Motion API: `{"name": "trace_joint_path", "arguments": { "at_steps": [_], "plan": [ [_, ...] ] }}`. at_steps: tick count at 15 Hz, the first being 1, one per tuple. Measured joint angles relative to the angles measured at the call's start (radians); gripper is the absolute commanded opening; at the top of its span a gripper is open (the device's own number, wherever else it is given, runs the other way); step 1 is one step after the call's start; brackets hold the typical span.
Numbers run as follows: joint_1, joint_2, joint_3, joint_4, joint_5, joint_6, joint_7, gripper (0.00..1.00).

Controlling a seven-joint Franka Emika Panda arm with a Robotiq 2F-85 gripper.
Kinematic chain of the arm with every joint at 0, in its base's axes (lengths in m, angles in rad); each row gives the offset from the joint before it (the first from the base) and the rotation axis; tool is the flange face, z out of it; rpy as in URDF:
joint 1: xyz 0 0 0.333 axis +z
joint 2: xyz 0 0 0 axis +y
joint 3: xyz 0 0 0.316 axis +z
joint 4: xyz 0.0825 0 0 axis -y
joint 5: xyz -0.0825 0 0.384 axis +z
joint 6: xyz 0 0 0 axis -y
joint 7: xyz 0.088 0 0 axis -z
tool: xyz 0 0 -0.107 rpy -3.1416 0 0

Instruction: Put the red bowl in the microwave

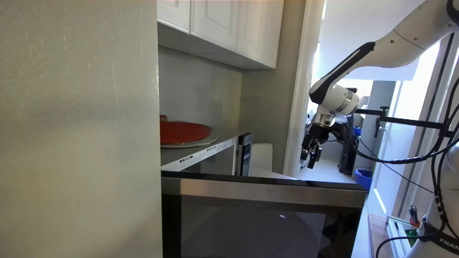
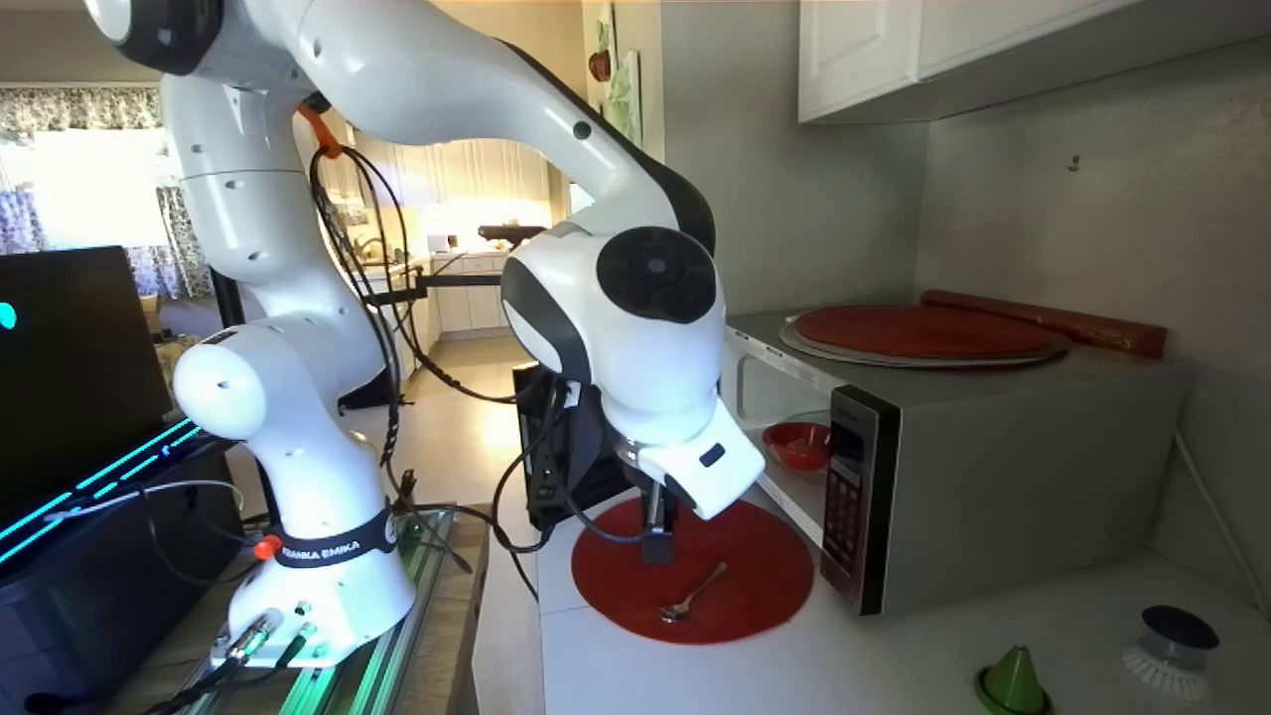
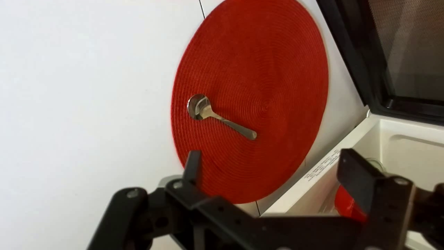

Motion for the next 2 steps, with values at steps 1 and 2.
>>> {"name": "trace_joint_path", "arguments": {
  "at_steps": [1,2],
  "plan": [
    [0.0,0.0,0.0,0.0,0.0,0.0,0.0,1.0],
    [0.0,0.0,0.0,0.0,0.0,0.0,0.0,1.0]
  ]
}}
